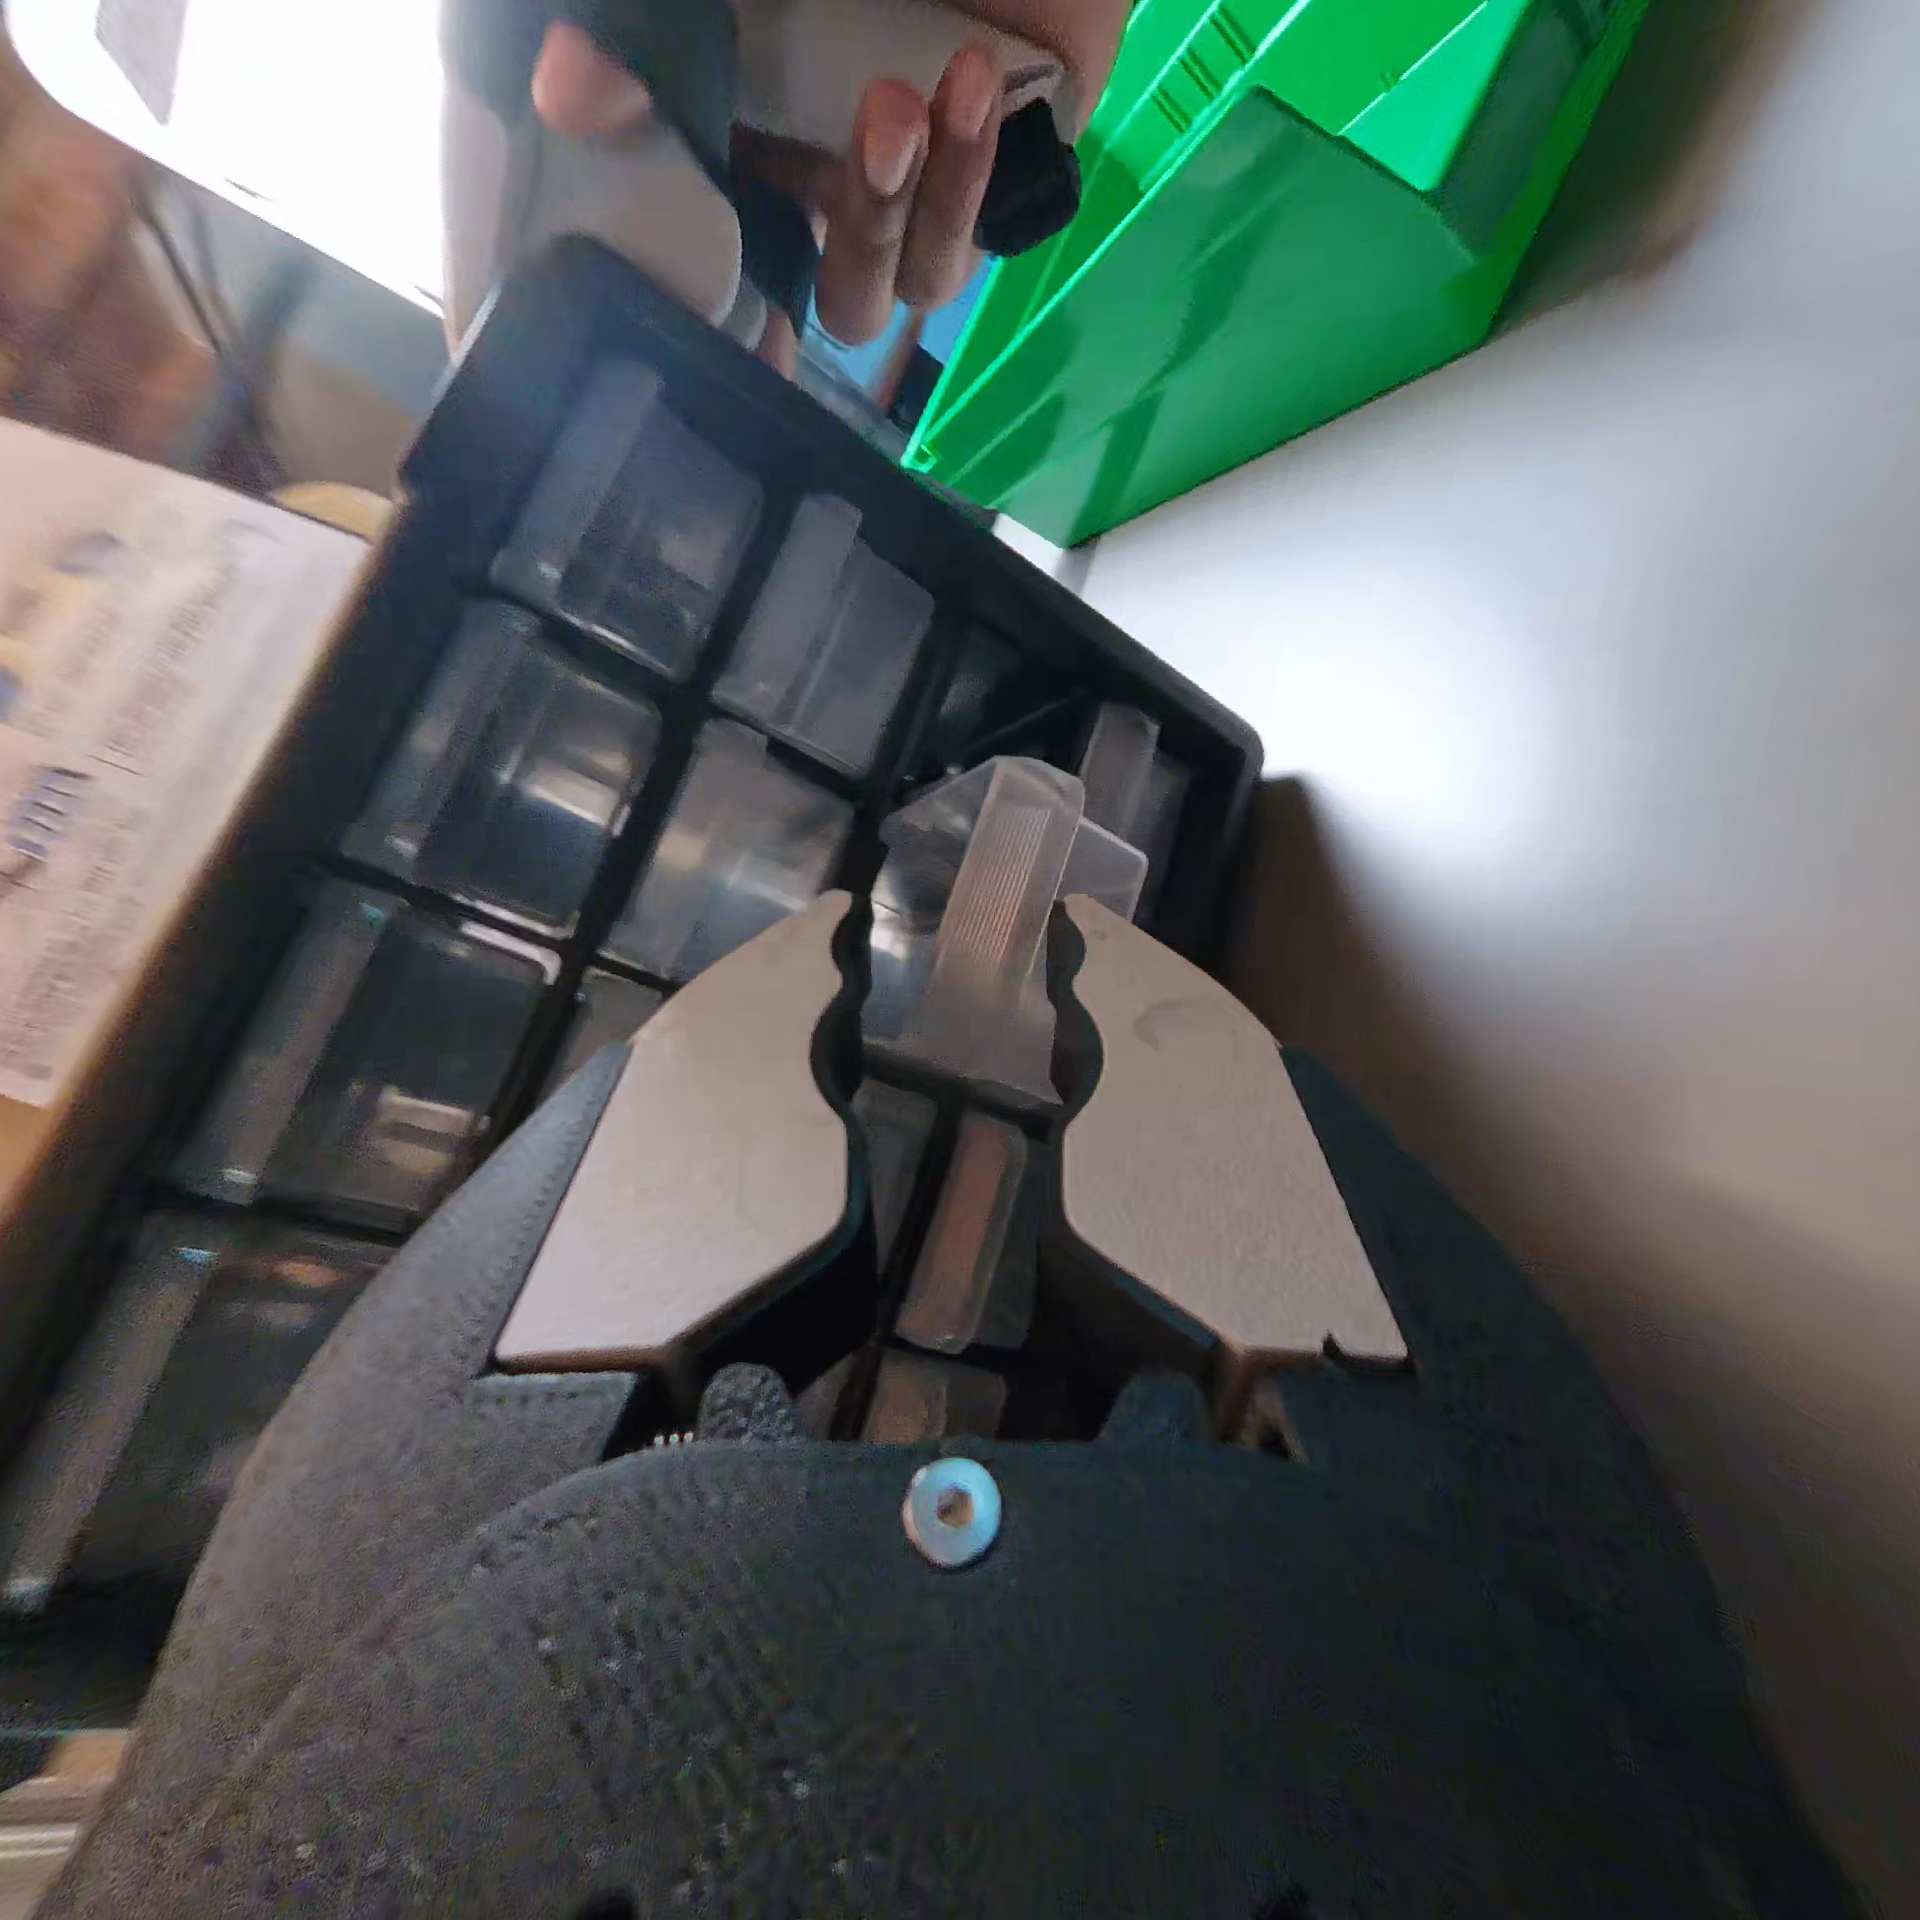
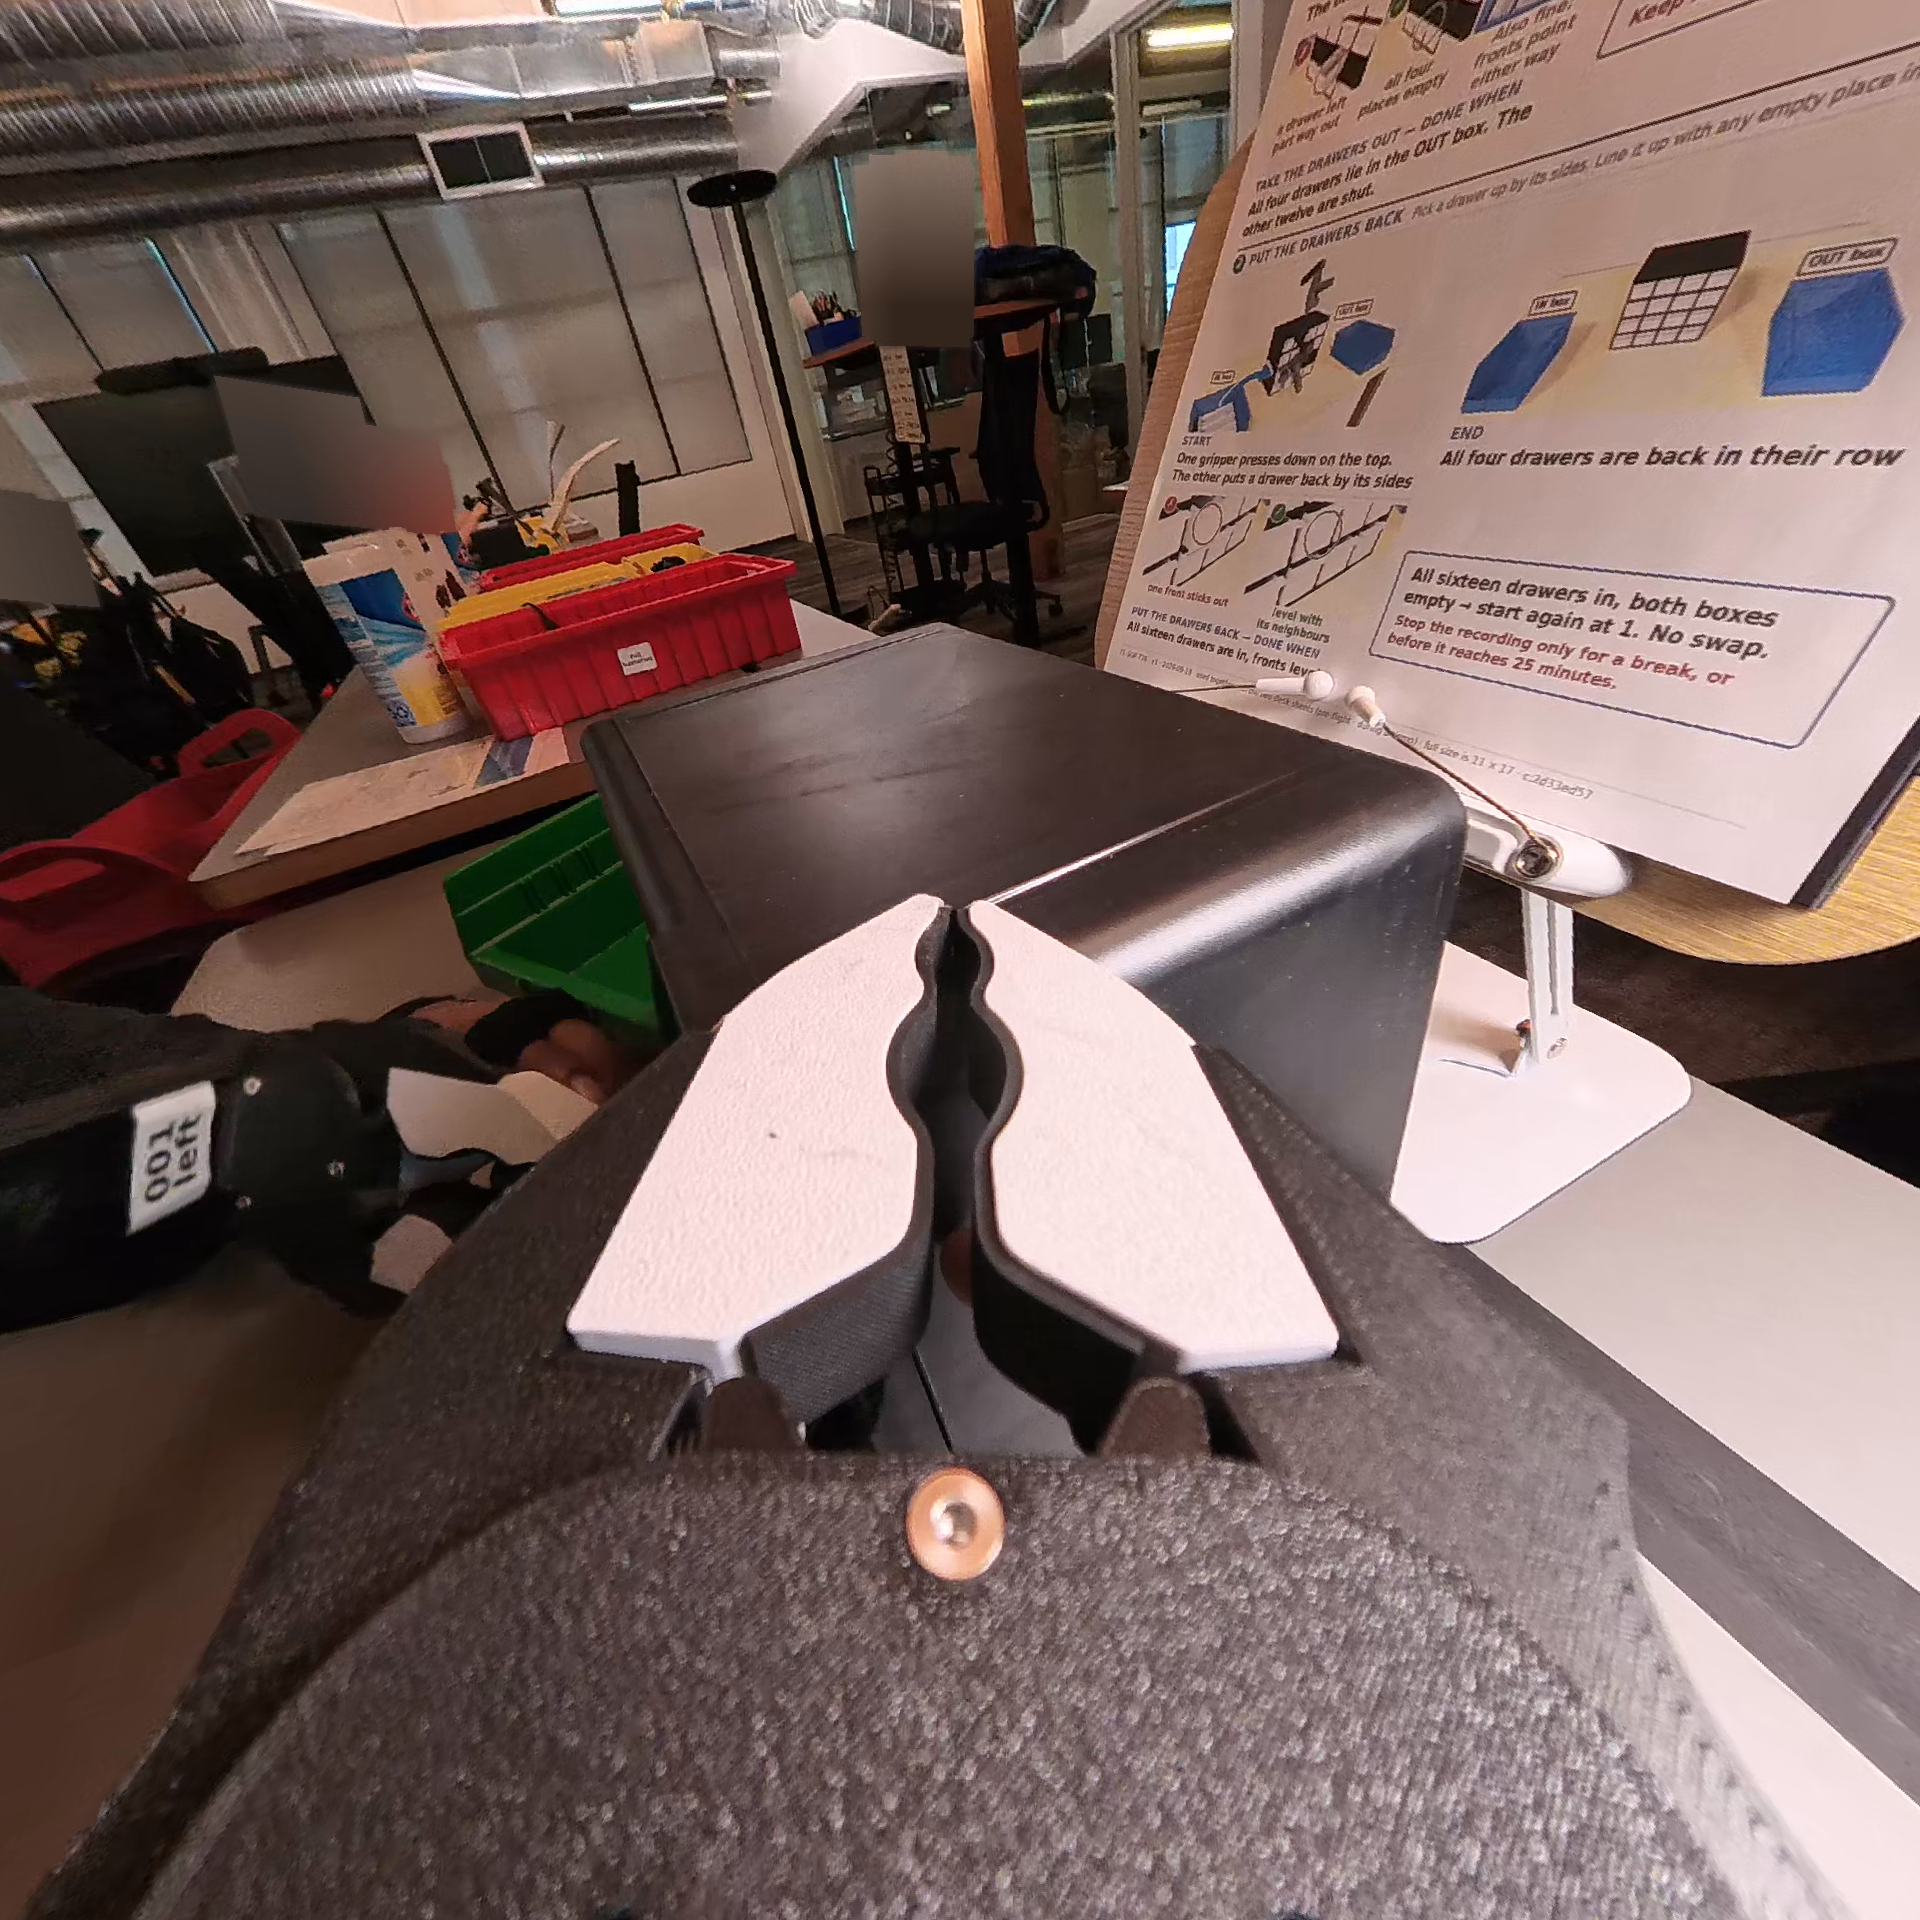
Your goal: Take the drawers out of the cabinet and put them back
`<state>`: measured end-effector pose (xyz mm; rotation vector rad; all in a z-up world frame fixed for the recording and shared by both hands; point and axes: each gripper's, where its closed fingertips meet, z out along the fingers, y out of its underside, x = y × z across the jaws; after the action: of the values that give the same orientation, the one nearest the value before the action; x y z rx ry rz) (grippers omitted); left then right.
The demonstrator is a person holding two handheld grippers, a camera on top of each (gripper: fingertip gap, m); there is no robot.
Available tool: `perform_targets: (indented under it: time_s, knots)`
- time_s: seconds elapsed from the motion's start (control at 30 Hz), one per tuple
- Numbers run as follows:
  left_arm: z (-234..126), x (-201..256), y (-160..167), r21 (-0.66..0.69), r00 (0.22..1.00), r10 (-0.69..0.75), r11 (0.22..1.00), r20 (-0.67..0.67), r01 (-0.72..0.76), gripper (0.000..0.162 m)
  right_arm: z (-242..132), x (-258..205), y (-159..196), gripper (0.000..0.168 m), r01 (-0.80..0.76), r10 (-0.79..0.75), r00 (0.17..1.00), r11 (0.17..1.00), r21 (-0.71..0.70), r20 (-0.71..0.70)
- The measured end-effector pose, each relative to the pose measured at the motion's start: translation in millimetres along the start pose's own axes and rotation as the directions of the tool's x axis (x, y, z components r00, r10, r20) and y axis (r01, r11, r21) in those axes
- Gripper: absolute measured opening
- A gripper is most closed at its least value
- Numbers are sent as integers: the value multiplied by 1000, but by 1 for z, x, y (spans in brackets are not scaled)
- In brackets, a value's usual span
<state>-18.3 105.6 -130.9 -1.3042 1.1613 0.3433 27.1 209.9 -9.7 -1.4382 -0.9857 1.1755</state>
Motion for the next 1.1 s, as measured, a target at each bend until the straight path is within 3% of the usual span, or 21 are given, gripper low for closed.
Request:
perform_targets:
  time_s: [0.17, 0.3, 0.47, 0.57, 0.67, 0.73, 0.9, 0.97, 1.1]
  knots:
    - [1, 2, -5, 33, 977, 181, 982, 110, -186, 24, 0, 0, 0, 0, -2, 2, 1000, 1000, 2, 0]
    - [1, 11, -5, 28, 881, 429, 896, 198, -442, 19, 0, 0, 0, 0, -4, 4, 1000, 1000, 4, 5]
    - [6, 10, -1, -3, 824, 530, 841, 201, -541, 18, 0, 0, 0, 0, -9, 9, 1000, 1000, 9, 10]
    - [15, 0, 11, -94, 841, 520, 854, 153, -511, 18, 0, 1, 0, 0, -11, 11, 1000, 1000, 10, 9]
    - [22, -6, 17, -167, 887, 456, 883, 75, -439, 20, 0, 1, 0, 0, -10, 10, 1000, 1000, 10, 8]
    - [25, -4, 22, -225, 925, 380, 901, -3, -371, 33, 0, 1, 0, 0, -9, 9, 1000, 1000, 10, 7]
    - [25, 1, 15, -209, 997, -17, 978, -71, 1, 35, 0, 1, 0, 0, -9, 9, 1000, 1000, 9, 9]
    - [23, -2, 11, -179, 974, -213, 964, -82, 196, 32, 0, 1, 0, 0, -8, 8, 1000, 1000, 8, 10]
    - [20, -11, 7, -122, 861, -500, 864, -91, 489, 17, 0, 1, 0, 0, -10, 10, 1000, 1000, 9, 13]
